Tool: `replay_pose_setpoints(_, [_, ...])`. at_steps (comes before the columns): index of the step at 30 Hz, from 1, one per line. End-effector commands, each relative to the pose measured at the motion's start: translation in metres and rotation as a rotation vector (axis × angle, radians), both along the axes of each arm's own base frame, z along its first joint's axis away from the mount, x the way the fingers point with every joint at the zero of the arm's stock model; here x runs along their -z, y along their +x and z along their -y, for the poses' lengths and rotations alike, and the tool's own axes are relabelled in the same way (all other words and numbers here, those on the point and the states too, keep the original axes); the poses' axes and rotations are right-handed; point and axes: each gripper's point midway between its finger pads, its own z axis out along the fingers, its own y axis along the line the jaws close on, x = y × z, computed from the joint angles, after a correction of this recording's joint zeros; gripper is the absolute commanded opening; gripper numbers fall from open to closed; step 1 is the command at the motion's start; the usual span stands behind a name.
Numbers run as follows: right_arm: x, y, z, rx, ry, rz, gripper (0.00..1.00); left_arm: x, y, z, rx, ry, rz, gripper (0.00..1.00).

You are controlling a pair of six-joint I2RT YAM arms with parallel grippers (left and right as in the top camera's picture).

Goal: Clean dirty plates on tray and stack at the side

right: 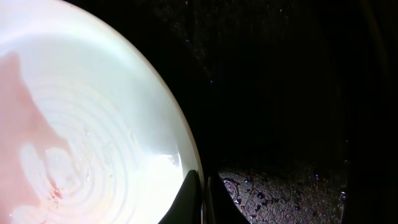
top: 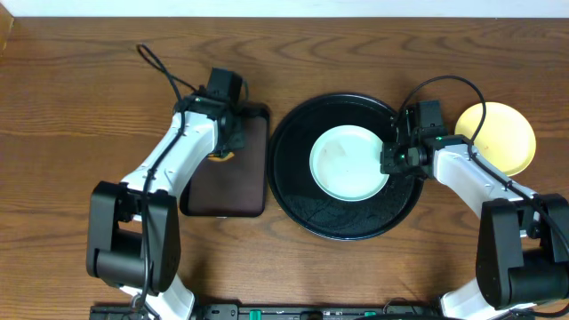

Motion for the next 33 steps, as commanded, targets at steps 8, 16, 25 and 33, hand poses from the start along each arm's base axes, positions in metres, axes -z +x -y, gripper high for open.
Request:
replay_pose_setpoints(8, [0.010,-0.009,0.004,0.004,-0.011,-0.024,0.29,0.028,-0.014,-0.005,0.002,0.012,-0.037,0.25])
replay_pose_setpoints(16, [0.013,-0.005,0.004,0.003,-0.006,0.009,0.08,0.029,-0.014,-0.005,0.002,0.012,-0.034,0.64])
replay_pose_setpoints(25, [-0.019,0.019,0.001,-0.070,-0.028,0.057,0.01,0.029,-0.014,-0.005,0.002,0.012,-0.034,0.80])
replay_pose_setpoints(33, [-0.091,0.045,0.003,-0.133,-0.293,0.133,0.01,0.029,-0.014,-0.005,0.002,0.012,-0.035,0.82])
